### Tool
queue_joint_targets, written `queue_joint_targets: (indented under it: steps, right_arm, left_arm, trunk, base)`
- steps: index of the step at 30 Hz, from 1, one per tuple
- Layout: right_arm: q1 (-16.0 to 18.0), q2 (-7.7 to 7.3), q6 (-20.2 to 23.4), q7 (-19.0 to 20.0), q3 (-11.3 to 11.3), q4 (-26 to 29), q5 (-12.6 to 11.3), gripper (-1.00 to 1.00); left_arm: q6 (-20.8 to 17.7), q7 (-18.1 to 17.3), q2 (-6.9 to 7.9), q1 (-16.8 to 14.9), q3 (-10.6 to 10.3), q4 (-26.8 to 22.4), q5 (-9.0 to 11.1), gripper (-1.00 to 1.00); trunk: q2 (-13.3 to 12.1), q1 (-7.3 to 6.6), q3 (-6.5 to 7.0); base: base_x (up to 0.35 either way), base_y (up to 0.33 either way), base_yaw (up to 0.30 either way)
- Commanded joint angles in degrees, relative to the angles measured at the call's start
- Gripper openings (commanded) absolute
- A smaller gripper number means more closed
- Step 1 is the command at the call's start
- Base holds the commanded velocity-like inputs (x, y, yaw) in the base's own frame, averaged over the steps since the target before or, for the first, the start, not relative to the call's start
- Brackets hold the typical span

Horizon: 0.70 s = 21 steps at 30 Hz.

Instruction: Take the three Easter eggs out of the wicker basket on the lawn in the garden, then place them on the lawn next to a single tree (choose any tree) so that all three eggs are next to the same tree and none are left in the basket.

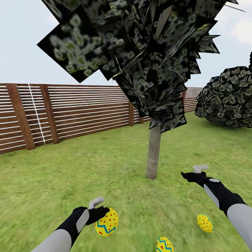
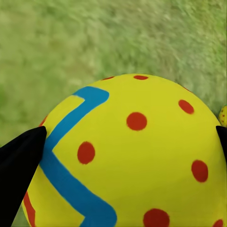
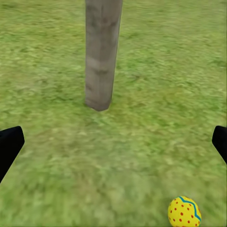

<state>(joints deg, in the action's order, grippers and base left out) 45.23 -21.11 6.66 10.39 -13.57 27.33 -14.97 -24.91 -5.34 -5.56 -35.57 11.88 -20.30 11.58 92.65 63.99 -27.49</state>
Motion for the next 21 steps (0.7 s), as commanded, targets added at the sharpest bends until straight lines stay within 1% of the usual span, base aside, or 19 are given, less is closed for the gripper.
queue_joint_targets:
  steps: [1,5,6,7,8,9,13,21]
  right_arm:
    - [0.04,-0.07,0.28,-0.02,-0.31,0.09,-0.58,1.00]
    - [0.04,-0.02,0.28,-0.02,-0.38,0.09,-0.43,1.00]
    - [0.04,0.00,0.28,-0.02,-0.40,0.09,-0.41,1.00]
    - [0.04,0.01,0.28,-0.02,-0.37,0.09,-0.41,1.00]
    - [0.04,0.01,0.28,-0.02,-0.35,0.09,-0.41,1.00]
    - [0.04,0.01,0.28,-0.02,-0.37,0.09,-0.41,1.00]
    - [0.04,0.01,0.28,-0.02,-0.39,0.09,-0.33,1.00]
    - [0.04,0.10,0.34,-0.02,-0.49,0.09,-0.19,1.00]
  left_arm:
    - [-0.40,-0.11,-0.05,-0.02,0.42,-0.09,0.15,-1.00]
    - [-0.40,-0.11,-0.07,-0.02,0.43,-0.09,0.19,-1.00]
    - [1.64,-0.11,-0.07,-0.02,0.43,-0.02,0.24,-1.00]
    - [4.91,-0.02,-0.07,-0.02,0.43,0.12,0.18,-1.00]
    - [6.75,0.03,-0.07,-0.02,0.38,0.80,0.14,-1.00]
    - [7.60,0.05,-0.05,-0.02,0.36,1.37,0.17,-1.00]
    - [7.86,0.07,0.26,-0.02,0.41,1.75,0.13,-1.00]
    - [7.86,0.07,0.22,-0.02,0.18,1.76,-0.16,-1.00]
  trunk:
    - [0.45,0.23,-0.25]
    - [2.06,1.11,-0.97]
    - [2.46,1.33,-1.15]
    - [2.86,1.55,-1.33]
    - [3.26,1.77,-1.51]
    - [3.66,1.99,-1.69]
    - [5.26,2.87,-2.41]
    - [8.47,4.62,-3.84]
  base:
    - [0.029,0.000,0.000]
    - [0.005,0.000,0.000]
    - [0.000,0.000,0.000]
    - [0.000,0.000,0.000]
    - [0.000,0.000,0.000]
    - [0.000,0.000,0.000]
    - [0.000,0.000,0.000]
    - [0.000,0.000,0.000]
